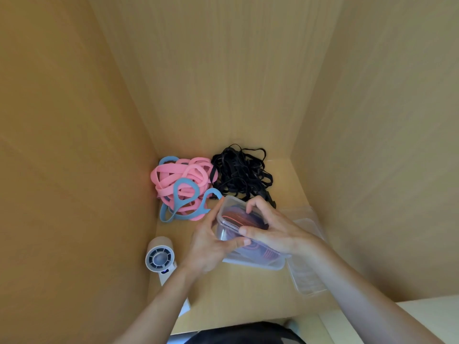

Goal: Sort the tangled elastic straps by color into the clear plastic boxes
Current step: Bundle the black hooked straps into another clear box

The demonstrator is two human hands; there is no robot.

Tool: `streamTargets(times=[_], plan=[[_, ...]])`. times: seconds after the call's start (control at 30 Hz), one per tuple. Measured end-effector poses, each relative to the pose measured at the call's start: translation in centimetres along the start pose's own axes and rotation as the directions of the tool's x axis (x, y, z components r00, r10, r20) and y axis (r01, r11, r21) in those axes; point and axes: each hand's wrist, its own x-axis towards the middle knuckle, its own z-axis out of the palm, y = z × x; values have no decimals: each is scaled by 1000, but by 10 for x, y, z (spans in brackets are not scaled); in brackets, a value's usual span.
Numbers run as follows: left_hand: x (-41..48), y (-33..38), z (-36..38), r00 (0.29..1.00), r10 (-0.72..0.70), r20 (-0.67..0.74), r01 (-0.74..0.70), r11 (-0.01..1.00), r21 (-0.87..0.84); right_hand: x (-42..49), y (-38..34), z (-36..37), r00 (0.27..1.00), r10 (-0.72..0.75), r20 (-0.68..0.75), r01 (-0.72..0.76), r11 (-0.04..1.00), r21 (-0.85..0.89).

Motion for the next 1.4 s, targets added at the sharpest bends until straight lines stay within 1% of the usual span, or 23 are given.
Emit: streamTargets(times=[0.23,0.33,0.4,0.5,0.63,0.8,0.93,1.17,1.27,1.4], plan=[[4,7,-2,1000,3,-15,-3,1000,-24,2,-8,-6,999,-28,-20,29,1000,8],[2,8,-3,1000,10,-16,-10,999,-39,3,-12,-8,999,-37,-33,35,998,-57],[2,13,-2,1000,13,-24,-14,999,-51,4,-14,-6,996,-55,-77,47,993,-109],[4,18,-2,1000,12,-18,-13,999,-36,5,-15,-3,986,-73,-147,55,990,-128],[7,22,-4,1000,-9,25,10,999,-34,5,-16,-5,973,-77,-219,54,993,-109],[11,22,-6,999,-37,16,37,999,-2,7,-13,-11,965,-53,-257,39,997,-63],[13,20,-6,999,-48,16,49,999,-2,8,-11,-14,965,-58,-257,56,998,-18],[13,15,-10,997,-64,32,64,998,-16,13,-9,-18,974,-20,-227,25,999,21],[12,14,-10,998,-56,19,56,998,-7,15,-10,-18,983,-7,-181,7,1000,-3],[12,13,-11,999,-37,17,38,999,-19,14,-12,-22,998,29,-64,-32,999,-42]])
